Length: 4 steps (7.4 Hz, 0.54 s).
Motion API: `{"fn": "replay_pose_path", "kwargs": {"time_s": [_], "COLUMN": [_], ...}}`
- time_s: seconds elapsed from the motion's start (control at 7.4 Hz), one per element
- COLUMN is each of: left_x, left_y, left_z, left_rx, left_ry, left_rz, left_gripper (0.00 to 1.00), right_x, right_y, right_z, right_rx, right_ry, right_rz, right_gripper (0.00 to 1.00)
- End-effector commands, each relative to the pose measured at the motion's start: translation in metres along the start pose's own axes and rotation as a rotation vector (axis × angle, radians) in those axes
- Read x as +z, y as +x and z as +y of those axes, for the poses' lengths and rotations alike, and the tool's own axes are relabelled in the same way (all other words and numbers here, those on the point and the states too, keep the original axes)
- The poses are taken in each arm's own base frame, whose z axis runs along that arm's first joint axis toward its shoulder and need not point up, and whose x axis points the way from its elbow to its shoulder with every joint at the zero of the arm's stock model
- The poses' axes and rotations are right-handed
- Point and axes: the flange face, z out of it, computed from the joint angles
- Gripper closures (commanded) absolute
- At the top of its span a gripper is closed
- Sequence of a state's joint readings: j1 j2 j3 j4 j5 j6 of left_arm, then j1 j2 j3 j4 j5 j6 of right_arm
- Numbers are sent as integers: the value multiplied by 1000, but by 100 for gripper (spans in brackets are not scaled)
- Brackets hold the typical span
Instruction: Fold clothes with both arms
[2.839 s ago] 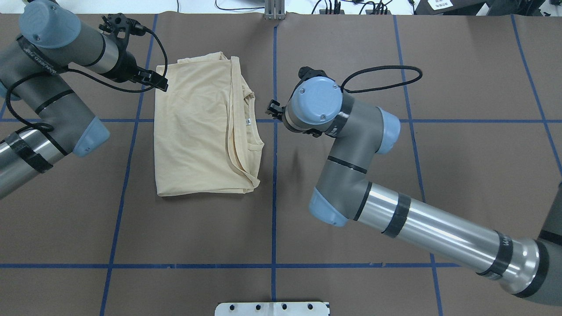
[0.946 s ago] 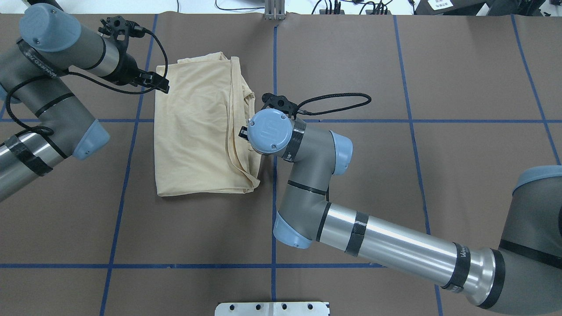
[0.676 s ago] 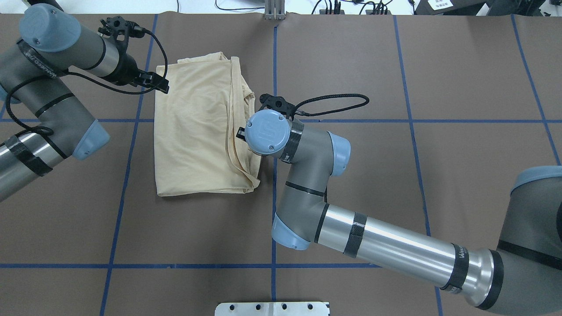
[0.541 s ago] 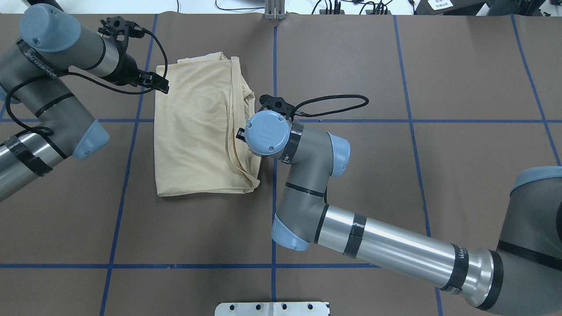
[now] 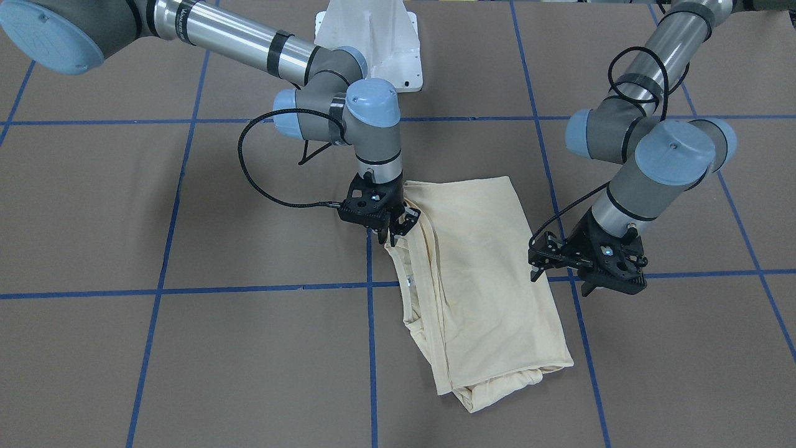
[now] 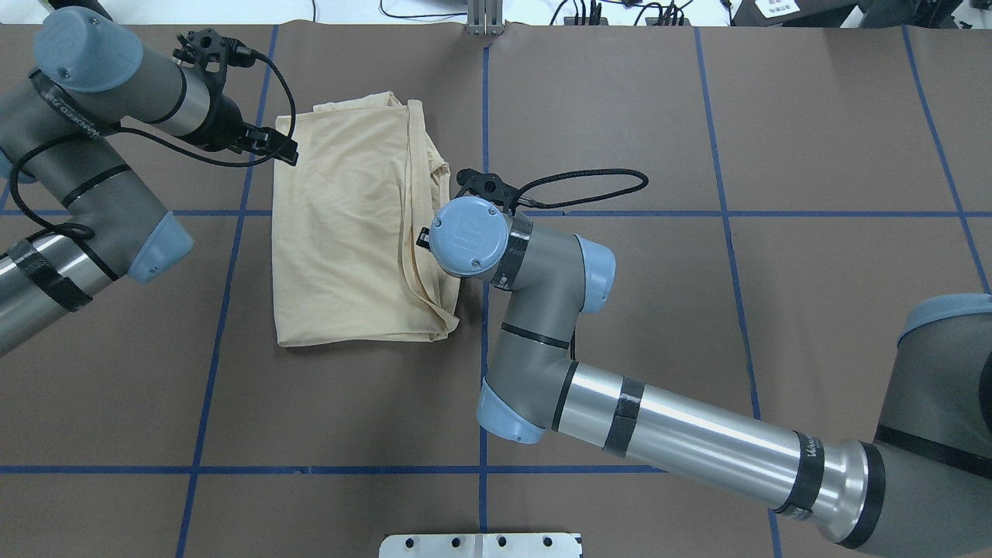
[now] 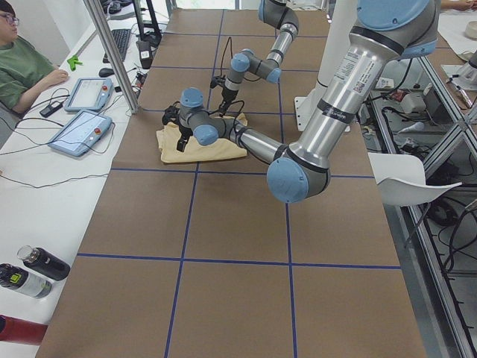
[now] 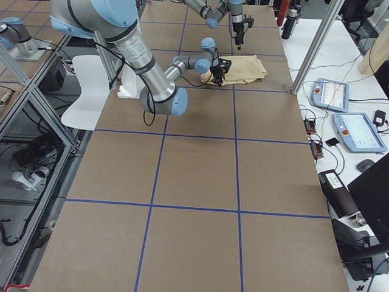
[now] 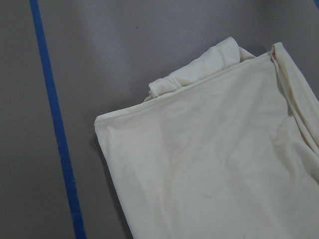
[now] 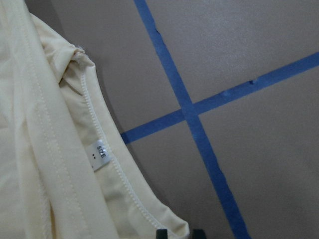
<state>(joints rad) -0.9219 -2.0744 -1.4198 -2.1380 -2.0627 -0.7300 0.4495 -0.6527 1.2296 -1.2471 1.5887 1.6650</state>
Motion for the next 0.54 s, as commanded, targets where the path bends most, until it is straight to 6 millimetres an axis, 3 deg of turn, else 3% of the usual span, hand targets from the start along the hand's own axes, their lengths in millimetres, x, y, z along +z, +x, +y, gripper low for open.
{"fn": "replay_pose_path", "kwargs": {"time_s": [0.0,0.41], "left_x": [-7,-11], "left_y": [0,3], "left_z": [6,6], "left_rx": [4,8], "left_ry": [6,11], "left_rz": [6,11], "left_gripper": [0,0], "right_x": [-3,-12], "right_y": [-8,-5], "right_z": [1,0], "right_rx": [22,30], "right_ry": [-1,-14], "right_rz": [-7,-21], "right_gripper": [100,100]}}
